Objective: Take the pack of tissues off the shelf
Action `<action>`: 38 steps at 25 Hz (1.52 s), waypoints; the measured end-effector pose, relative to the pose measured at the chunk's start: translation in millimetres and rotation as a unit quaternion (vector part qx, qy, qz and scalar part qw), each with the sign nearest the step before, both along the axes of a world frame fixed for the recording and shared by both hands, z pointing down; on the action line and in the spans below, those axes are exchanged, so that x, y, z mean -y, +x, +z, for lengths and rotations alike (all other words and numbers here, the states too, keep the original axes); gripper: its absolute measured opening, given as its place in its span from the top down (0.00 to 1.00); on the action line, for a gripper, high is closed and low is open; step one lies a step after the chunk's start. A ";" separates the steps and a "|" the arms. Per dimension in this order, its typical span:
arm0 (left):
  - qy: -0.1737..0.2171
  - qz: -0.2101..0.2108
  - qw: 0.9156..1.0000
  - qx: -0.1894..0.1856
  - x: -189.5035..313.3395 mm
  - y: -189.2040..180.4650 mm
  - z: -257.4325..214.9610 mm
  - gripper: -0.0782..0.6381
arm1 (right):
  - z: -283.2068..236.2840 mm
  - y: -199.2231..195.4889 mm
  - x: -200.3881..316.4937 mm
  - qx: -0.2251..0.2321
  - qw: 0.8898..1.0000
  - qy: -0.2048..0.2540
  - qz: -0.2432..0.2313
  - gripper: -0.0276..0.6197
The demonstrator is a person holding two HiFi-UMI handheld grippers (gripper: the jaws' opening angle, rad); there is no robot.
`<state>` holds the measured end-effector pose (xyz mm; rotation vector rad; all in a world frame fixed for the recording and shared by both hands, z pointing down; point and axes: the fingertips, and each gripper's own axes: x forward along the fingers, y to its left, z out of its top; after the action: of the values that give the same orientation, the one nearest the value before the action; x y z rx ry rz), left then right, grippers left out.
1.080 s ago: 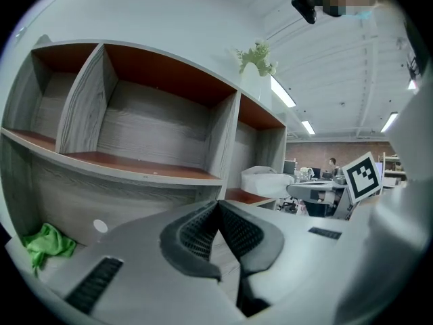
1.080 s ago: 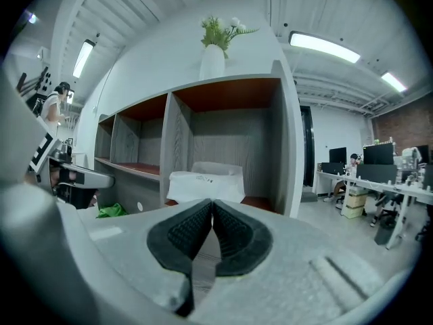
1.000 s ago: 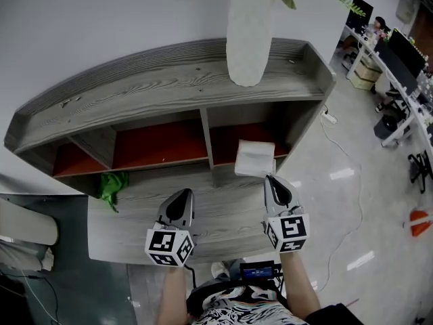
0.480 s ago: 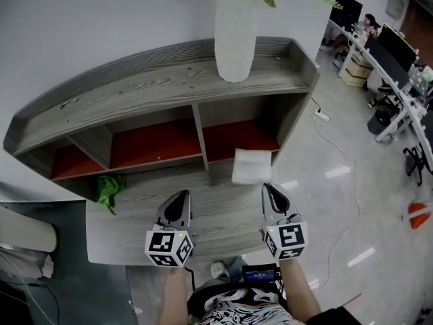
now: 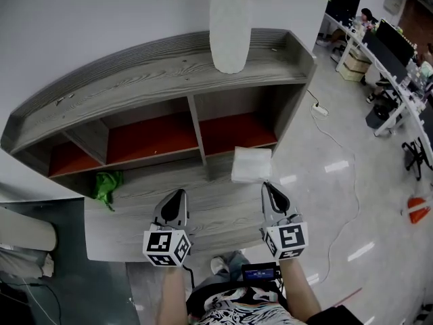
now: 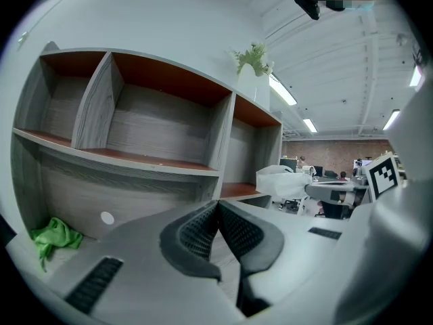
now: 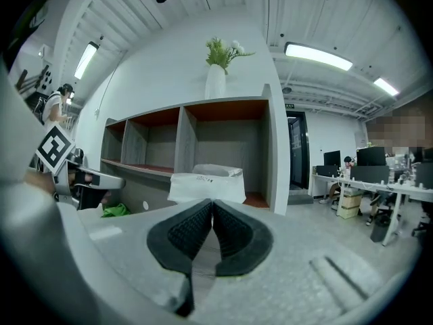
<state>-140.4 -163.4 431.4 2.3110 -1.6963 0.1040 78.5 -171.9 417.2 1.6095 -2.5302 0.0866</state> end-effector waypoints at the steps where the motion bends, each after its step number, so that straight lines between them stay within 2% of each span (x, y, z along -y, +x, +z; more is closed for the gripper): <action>1: -0.001 -0.002 1.000 0.000 -0.2 -1.3 0.6 0.88 | 1.7 -0.7 -0.6 0.004 1.000 -0.004 -0.003 0.94; 5: -0.002 -0.004 1.000 -0.009 -0.5 -2.3 0.9 0.88 | 7.0 -3.0 -4.5 0.009 1.000 -0.007 -0.012 0.94; 9: -0.014 -0.004 1.000 0.004 -0.9 -1.6 10.7 0.88 | 8.4 -2.4 -10.4 0.012 1.000 0.001 -0.013 0.94; 17: -0.036 0.001 0.999 0.025 -6.1 1.1 39.6 0.88 | 31.7 -0.9 -21.2 0.005 1.000 -0.014 -0.007 0.94; 23: -0.051 0.015 0.999 0.007 -9.5 8.1 60.9 0.88 | 51.3 -1.3 -29.4 -0.002 0.999 -0.028 -0.016 0.94; 30: -0.068 0.024 0.997 0.041 -10.4 9.3 87.1 0.88 | 80.1 -1.5 -37.6 0.002 0.999 -0.049 -0.020 0.94; 38: -0.092 0.028 0.994 0.045 -19.9 10.1 118.3 0.88 | 116.0 -8.4 -51.4 -0.001 0.996 -0.077 -0.037 0.94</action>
<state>-130.3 -143.6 549.7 2.2468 -1.5900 0.3643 70.0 -120.6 533.3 1.4562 -2.5113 0.2645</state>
